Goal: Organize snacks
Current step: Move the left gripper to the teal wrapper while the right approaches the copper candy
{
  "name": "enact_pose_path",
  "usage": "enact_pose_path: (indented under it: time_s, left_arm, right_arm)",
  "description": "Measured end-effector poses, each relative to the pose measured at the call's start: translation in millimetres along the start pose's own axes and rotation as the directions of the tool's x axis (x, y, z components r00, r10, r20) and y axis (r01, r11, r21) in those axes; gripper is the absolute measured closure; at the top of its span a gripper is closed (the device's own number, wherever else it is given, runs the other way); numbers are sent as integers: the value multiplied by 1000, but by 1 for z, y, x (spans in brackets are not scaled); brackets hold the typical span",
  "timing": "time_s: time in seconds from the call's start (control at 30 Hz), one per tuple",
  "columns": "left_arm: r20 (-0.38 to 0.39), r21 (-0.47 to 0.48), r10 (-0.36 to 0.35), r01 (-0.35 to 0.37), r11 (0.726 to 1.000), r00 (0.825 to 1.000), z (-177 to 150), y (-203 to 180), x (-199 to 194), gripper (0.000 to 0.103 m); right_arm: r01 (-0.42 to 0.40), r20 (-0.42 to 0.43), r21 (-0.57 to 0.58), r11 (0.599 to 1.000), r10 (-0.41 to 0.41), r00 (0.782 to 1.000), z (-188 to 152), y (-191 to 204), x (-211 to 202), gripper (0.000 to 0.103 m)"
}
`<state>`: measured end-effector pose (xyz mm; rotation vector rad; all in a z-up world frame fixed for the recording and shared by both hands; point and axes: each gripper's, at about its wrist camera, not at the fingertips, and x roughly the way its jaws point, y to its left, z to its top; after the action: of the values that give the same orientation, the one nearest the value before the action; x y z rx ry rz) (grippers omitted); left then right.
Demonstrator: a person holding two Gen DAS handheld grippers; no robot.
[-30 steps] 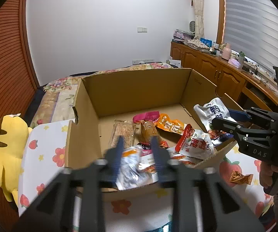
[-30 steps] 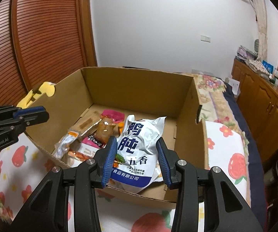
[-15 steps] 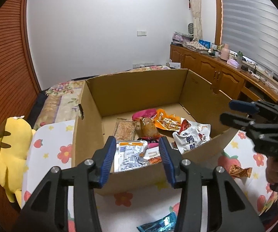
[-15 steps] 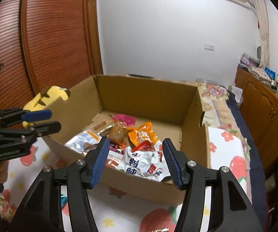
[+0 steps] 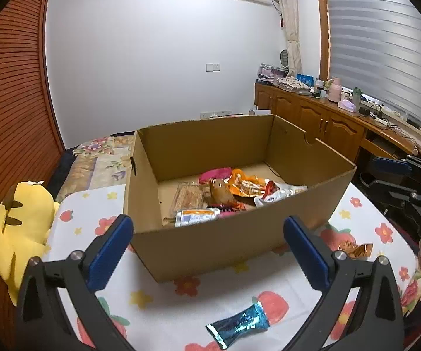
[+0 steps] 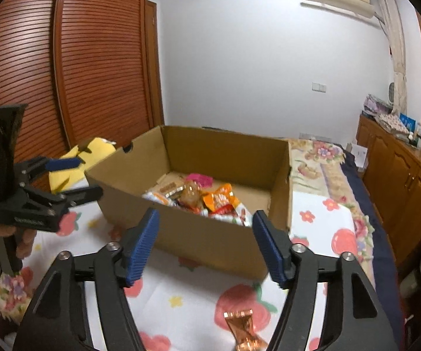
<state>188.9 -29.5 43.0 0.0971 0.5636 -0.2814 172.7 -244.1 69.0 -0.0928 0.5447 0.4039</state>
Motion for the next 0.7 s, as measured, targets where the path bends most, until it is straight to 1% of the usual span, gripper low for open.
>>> enact_pose_path:
  time_s: [0.03, 0.07, 0.23, 0.33, 0.47, 0.7]
  left_arm:
    - [-3, 7, 5, -5, 1000, 1000, -3, -1, 0, 0]
    - [-6, 17, 6, -6, 1000, 1000, -7, -3, -2, 0]
    - [-19, 13, -31, 31, 999, 999, -23, -6, -9, 0]
    - [-46, -2, -54, 54, 999, 997, -37, -7, -10, 0]
    - [-79, -15, -67, 66, 998, 995, -54, -9, -7, 0]
    - [-137, -22, -69, 66, 998, 988, -80, -8, 1, 0]
  right_arm:
    - [7, -6, -1, 1000, -7, 1000, -4, -1, -1, 25]
    - [16, -11, -1, 1000, -16, 1000, -9, -2, -2, 23]
    - [30, -66, -27, 999, -31, 997, -33, -7, 0, 22]
    - [32, -117, -44, 999, -37, 992, -48, -10, 6, 22]
    - [28, -172, -48, 998, -36, 984, -67, -14, 13, 22]
    - [15, -253, -34, 999, -23, 967, -91, -24, 28, 23]
